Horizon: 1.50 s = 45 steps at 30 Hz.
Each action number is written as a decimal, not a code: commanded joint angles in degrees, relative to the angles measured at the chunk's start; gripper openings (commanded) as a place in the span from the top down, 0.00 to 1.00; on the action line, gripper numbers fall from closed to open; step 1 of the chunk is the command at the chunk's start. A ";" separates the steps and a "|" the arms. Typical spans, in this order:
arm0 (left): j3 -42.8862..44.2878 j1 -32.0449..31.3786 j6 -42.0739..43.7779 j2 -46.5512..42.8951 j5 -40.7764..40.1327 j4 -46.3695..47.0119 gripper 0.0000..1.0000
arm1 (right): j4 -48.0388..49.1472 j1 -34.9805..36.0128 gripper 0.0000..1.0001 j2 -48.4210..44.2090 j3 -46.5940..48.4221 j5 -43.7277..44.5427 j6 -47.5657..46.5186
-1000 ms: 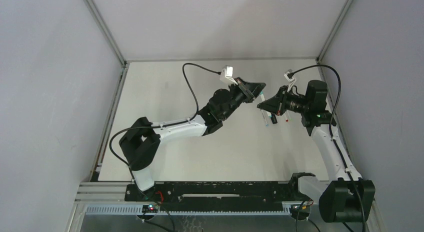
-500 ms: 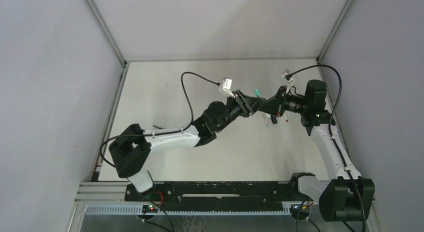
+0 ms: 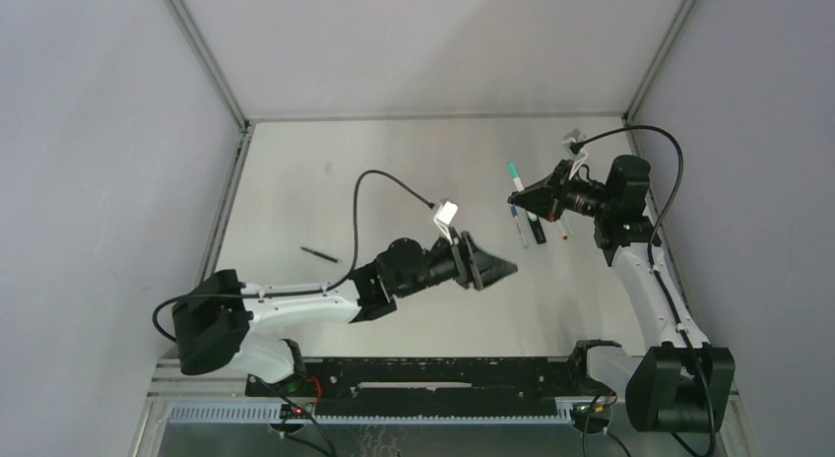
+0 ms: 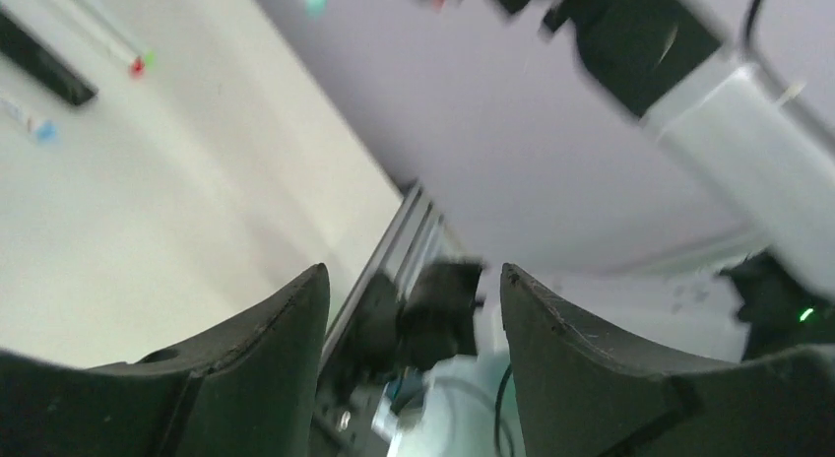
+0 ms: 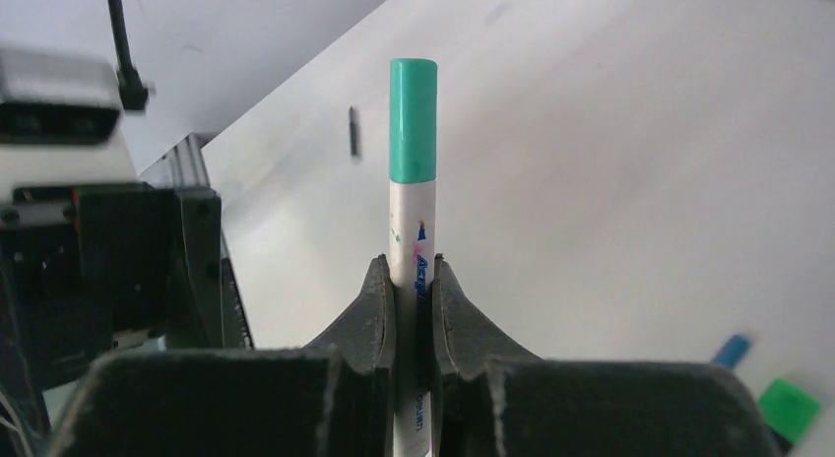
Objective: Insert the pens into the pen caps
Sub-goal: Press the pen cap onto the pen, then place the pen at the center of the board.
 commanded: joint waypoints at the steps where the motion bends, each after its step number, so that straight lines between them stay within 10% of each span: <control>1: -4.66 -0.09 4.94 -4.68 5.04 -4.40 0.32 | 6.56 -1.31 1.00 -0.30 1.17 -2.66 -2.70; 13: -14.68 5.83 16.71 -19.81 -1.66 -4.19 0.30 | -5.73 -3.53 1.00 0.27 1.27 -8.79 -16.28; 27: -21.43 13.15 20.36 -24.86 -9.24 -3.75 0.26 | -16.08 -4.39 0.98 18.87 8.42 39.07 -18.03; 45: -26.63 17.41 20.78 -28.95 -9.84 -2.69 0.25 | -25.14 -5.36 0.86 37.04 17.33 45.87 -21.13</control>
